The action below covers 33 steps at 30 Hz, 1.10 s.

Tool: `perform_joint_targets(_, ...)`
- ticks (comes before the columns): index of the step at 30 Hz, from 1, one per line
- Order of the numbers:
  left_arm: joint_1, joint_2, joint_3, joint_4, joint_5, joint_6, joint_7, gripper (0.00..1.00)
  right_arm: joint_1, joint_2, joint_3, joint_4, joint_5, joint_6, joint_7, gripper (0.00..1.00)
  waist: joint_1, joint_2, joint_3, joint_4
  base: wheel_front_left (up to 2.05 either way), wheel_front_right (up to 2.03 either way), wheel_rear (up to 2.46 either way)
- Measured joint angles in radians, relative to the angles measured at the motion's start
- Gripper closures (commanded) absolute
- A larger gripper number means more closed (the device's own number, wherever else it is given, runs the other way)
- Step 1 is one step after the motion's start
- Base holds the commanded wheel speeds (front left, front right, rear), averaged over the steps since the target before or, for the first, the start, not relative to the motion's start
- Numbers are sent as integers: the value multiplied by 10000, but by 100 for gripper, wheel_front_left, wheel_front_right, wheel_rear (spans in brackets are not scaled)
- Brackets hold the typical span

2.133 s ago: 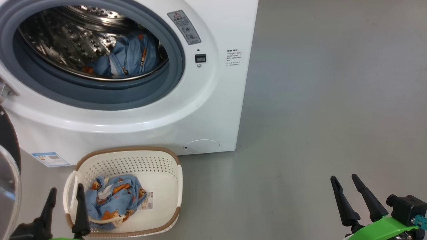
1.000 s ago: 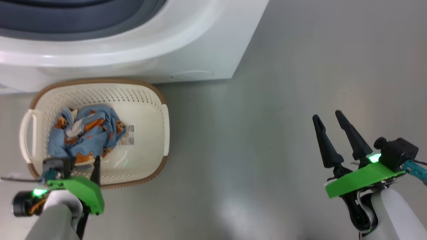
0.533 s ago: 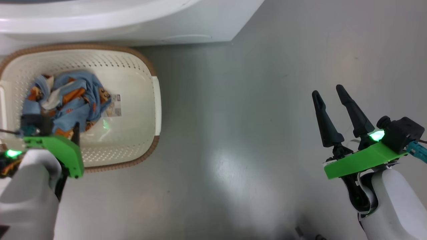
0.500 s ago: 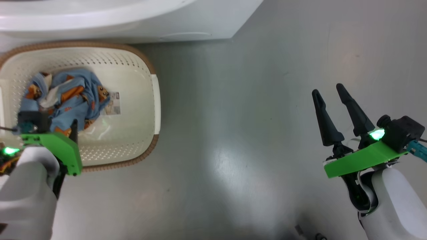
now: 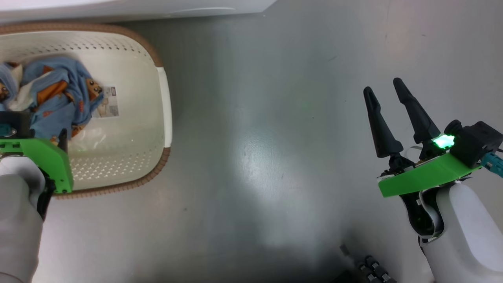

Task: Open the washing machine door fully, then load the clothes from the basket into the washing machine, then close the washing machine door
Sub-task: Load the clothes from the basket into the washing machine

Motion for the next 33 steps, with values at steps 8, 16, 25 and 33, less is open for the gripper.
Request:
perform_joint_targets(8, -403, 196, -320, 35, -196, 0, 221, 0, -169, 59, 73, -56, -31, 0, -8, 0, 0, 0, 462, -170, 0, 0, 0)
perform_joint_targets(16, -614, 458, -688, 46, -337, 0, 439, 0, -198, 65, 144, -113, -36, -2, -8, 0, 0, 0, 733, -329, 0, 0, 0)
perform_joint_targets(25, -769, 658, -1110, 54, -360, 0, 708, 39, -395, 105, 414, -142, -46, -2, -8, 0, 0, 0, 857, -519, 0, 0, 0)
perform_joint_targets(33, -768, 662, -1218, 61, -552, 0, 690, 100, -394, 46, 412, -123, -71, 0, -8, 0, 1, 0, 726, -451, 0, 0, 0)
